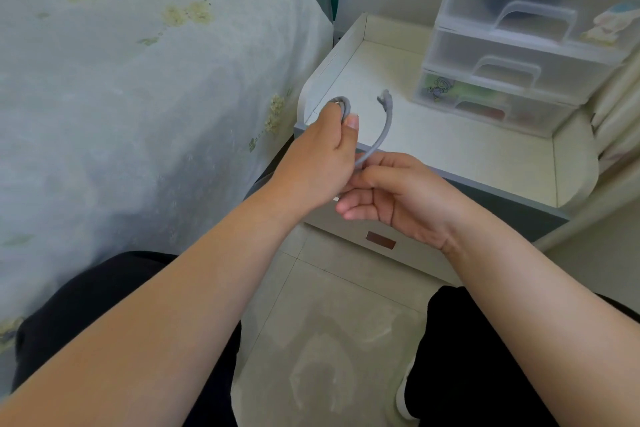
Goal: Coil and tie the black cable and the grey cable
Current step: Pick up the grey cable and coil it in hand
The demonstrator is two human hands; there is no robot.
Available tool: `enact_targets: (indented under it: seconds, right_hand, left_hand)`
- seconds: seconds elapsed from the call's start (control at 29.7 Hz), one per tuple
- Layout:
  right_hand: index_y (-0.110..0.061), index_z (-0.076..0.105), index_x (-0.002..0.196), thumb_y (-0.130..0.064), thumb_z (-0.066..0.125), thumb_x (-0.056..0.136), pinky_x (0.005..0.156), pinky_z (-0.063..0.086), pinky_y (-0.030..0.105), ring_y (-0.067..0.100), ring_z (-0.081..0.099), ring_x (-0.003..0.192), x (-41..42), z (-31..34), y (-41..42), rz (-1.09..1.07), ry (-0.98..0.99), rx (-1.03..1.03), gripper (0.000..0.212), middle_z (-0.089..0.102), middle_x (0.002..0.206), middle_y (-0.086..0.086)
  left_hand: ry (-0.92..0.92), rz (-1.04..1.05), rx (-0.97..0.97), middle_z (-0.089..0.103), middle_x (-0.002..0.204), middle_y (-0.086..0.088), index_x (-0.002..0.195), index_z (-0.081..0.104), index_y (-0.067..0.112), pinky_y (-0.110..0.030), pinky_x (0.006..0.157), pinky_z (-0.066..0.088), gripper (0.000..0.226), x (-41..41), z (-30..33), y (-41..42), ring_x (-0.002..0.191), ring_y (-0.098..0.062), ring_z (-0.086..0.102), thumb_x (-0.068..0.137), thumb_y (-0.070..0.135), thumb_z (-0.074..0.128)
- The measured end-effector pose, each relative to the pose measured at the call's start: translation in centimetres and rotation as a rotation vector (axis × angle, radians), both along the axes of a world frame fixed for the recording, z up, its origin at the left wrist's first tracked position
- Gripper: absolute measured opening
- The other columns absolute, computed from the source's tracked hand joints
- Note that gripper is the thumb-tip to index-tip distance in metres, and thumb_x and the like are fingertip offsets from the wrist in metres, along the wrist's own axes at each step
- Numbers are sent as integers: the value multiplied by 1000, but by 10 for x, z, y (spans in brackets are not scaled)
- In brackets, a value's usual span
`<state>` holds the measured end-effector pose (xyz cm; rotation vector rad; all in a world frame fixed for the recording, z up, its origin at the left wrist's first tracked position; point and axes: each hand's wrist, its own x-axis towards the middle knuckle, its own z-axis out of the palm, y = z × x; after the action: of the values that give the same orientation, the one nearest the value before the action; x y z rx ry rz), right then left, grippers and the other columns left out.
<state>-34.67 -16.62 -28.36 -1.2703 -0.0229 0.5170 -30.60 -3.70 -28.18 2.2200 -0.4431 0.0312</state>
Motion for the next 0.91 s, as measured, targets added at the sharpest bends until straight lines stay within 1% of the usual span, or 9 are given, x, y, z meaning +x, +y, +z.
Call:
enact_targets:
  seconds: [0.1, 0.2, 0.34, 0.4, 0.5, 0.61, 0.71, 0.81, 0.91]
  right_hand:
    - [-2, 63, 89, -1, 47, 93, 63, 57, 24, 14, 67, 59, 1, 1, -4, -76, -50, -38, 16, 69, 73, 10]
    - [-3, 63, 86, -3, 49, 93, 62, 57, 24, 15, 69, 60, 2, 3, -7, -106, -47, -50, 15, 70, 71, 10]
    - [-1, 64, 89, -8, 53, 92, 61, 58, 25, 16, 70, 61, 0, 6, -9, -127, -33, -73, 14, 72, 75, 12]
    - [-4, 64, 82, -13, 57, 91, 58, 58, 24, 14, 68, 58, -1, 7, -8, -160, -42, -131, 15, 72, 72, 10]
    - [-11, 52, 79, -24, 70, 83, 49, 52, 26, 13, 56, 51, 2, 8, -10, -358, -177, -410, 22, 63, 66, 4]
    - [-21, 46, 104, -38, 73, 77, 64, 46, 22, 10, 49, 75, 6, 7, -17, -489, -410, -750, 42, 47, 89, -5]
    - [-28, 56, 108, -44, 54, 90, 91, 34, 23, 10, 44, 111, 6, 6, -21, -390, -704, -976, 25, 45, 118, -10]
    - [-28, 54, 80, -42, 33, 99, 82, 42, 34, 10, 53, 83, 10, 9, -25, -254, -638, -942, 32, 59, 85, -10]
    - [-15, 59, 80, -43, 36, 99, 65, 42, 28, 9, 53, 59, 19, 8, -32, -221, -520, -732, 41, 54, 60, -8]
  left_hand:
    - [51, -12, 10, 62, 95, 0, 97, 47, 15, -35, 76, 44, 26, 1, 0, -3, 85, -15, 57, 103, 31, 28]
    - [62, -21, 10, 48, 71, 9, 72, 35, 26, -24, 59, 33, 32, 0, 0, -6, 67, -6, 47, 103, 28, 29]
    - [191, -41, -62, 51, 70, 8, 72, 45, 22, -27, 63, 36, 38, -3, 4, -10, 69, -11, 50, 104, 35, 27]
    - [367, -64, -171, 52, 61, 9, 77, 51, 16, -28, 56, 38, 48, -3, 6, -11, 56, -8, 51, 102, 48, 24]
    - [593, -201, -371, 38, 45, 5, 64, 44, 14, -21, 43, 21, 64, -5, 7, -10, 33, -10, 25, 96, 62, 16]
    - [706, -294, -460, 34, 51, 1, 59, 40, 16, -19, 40, 17, 65, -5, 8, -8, 34, -9, 17, 91, 68, 17]
    - [840, -340, -568, 33, 51, 1, 65, 48, 19, -16, 38, 14, 57, -3, 12, -7, 32, -6, 16, 91, 66, 27]
    - [897, -393, -663, 33, 46, 4, 75, 44, 17, -13, 36, 14, 44, 0, 14, -7, 28, -3, 17, 95, 55, 34]
    - [935, -406, -757, 29, 38, 8, 71, 41, 18, -12, 33, 15, 39, 3, 13, -8, 26, -2, 19, 98, 45, 37]
